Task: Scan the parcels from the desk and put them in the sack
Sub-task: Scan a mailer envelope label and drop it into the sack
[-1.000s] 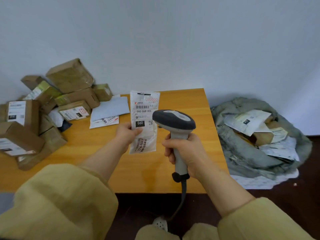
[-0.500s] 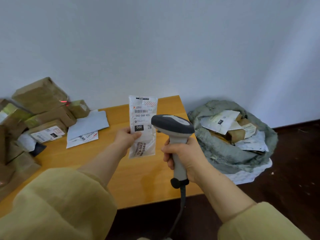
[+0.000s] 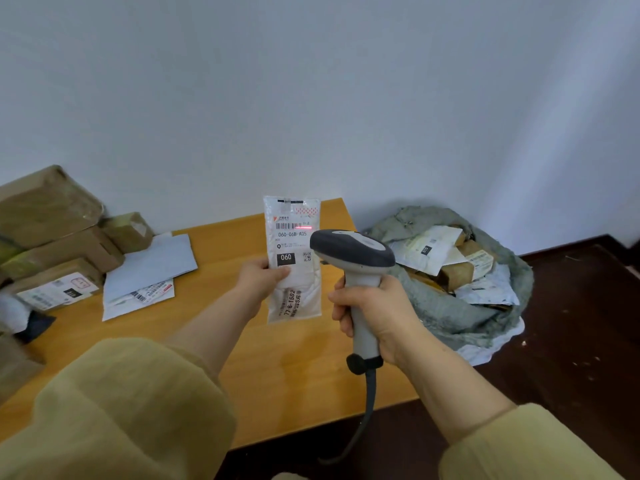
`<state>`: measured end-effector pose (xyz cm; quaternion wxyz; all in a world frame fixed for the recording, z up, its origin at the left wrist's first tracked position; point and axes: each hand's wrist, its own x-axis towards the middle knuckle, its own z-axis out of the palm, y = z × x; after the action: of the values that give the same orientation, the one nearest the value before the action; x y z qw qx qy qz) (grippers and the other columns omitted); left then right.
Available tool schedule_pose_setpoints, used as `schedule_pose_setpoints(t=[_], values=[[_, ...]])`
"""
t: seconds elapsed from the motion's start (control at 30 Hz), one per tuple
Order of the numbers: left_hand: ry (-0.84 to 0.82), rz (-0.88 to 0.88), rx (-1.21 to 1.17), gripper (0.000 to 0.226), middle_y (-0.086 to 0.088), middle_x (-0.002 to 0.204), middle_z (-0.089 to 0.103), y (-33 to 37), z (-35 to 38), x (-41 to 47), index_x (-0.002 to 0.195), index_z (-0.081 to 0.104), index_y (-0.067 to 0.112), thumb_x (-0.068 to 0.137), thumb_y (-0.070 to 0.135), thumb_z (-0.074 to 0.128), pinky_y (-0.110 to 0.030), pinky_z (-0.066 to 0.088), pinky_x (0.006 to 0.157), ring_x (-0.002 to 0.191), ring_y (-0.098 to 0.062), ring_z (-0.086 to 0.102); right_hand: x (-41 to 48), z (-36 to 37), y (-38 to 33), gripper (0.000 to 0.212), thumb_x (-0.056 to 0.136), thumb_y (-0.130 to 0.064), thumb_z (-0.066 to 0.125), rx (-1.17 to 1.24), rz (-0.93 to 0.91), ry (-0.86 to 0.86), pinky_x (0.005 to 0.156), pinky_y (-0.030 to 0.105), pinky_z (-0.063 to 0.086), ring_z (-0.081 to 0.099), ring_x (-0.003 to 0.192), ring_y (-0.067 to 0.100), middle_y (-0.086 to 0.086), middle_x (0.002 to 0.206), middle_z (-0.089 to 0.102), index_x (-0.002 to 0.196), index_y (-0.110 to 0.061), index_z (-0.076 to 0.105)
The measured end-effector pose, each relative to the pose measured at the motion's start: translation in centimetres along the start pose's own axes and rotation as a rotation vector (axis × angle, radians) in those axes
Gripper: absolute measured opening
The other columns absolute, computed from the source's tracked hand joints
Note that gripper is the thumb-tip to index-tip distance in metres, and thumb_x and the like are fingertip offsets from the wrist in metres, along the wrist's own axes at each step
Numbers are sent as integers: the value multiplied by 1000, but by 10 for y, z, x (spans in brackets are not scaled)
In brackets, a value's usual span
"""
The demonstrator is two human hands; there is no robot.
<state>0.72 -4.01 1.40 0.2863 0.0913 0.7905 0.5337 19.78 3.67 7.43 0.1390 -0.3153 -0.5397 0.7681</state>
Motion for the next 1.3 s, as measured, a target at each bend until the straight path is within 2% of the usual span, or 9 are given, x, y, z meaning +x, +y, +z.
schedule_pose_setpoints(t=[0.2, 0.33, 0.53, 0.7, 0.8, 0.93, 1.03, 1.13, 1.3], values=[[-175, -109, -122, 14, -11, 89, 66, 12, 31, 23, 97, 63, 3, 91, -5, 54, -31, 51, 76, 74, -21, 61, 28, -32, 12, 22, 81, -8, 72, -19, 35, 324, 49, 28, 49, 61, 71, 20, 9, 86, 63, 99, -8, 59], [-335, -159, -166, 18, -17, 104, 67, 15, 75, 28, 107, 62, -2, 91, -2, 56, -36, 52, 80, 85, -27, 64, 33, -75, 30, 27, 77, -11, 78, 54, 76, 539, 56, 32, 53, 64, 88, 28, 9, 95, 65, 97, -12, 61], [-499, -233, -182, 16, -16, 98, 69, 23, 164, 29, 105, 63, -4, 91, 1, 58, -37, 55, 75, 83, -27, 67, 44, -138, 33, 20, 79, 3, 72, 56, 132, 603, 41, 23, 46, 61, 54, 19, 13, 74, 65, 94, 0, 58], [-519, -279, -162, 15, -14, 95, 72, 26, 246, 54, 105, 65, -1, 91, 4, 59, -34, 58, 69, 82, -26, 70, 91, -224, 36, 29, 74, 5, 74, 14, 113, 731, 63, 39, 58, 67, 78, 31, 15, 89, 69, 100, -1, 62], [-471, -299, -93, 19, -13, 99, 72, 28, 296, 70, 107, 66, 0, 90, 7, 62, -37, 56, 84, 86, -26, 69, 124, -280, 29, 19, 74, 9, 71, -29, 138, 696, 75, 47, 57, 66, 76, 31, 13, 80, 68, 83, -6, 62], [-234, -262, -29, 18, -6, 85, 70, 36, 346, 91, 106, 66, 3, 88, 6, 64, -18, 50, 57, 65, -12, 66, 172, -341, 21, 16, 78, 11, 66, -92, 202, 630, 55, 31, 49, 56, 60, 22, 8, 70, 60, 82, -3, 60], [-11, -162, 248, 30, -3, 113, 64, 25, 353, 122, 116, 66, 11, 86, 13, 65, -24, 46, 86, 104, -17, 59, 207, -369, 28, 20, 76, 8, 66, -168, 261, 558, 55, 34, 50, 62, 67, 28, 10, 75, 64, 92, -3, 63], [13, -179, 623, 42, -5, 148, 32, 16, 346, 146, 124, 61, 35, 82, 26, 63, -37, 29, 112, 138, -25, 29, 230, -382, 35, 23, 73, 9, 65, -215, 310, 501, 57, 36, 51, 64, 79, 36, 14, 81, 65, 88, -8, 61], [-100, -251, 928, 51, -2, 160, -3, 13, 345, 184, 132, 48, 48, 85, 33, 59, -46, 0, 117, 145, -30, -10, 256, -385, 36, 20, 73, 11, 63, -258, 334, 504, 60, 43, 55, 62, 64, 30, 15, 72, 64, 81, -6, 59]])
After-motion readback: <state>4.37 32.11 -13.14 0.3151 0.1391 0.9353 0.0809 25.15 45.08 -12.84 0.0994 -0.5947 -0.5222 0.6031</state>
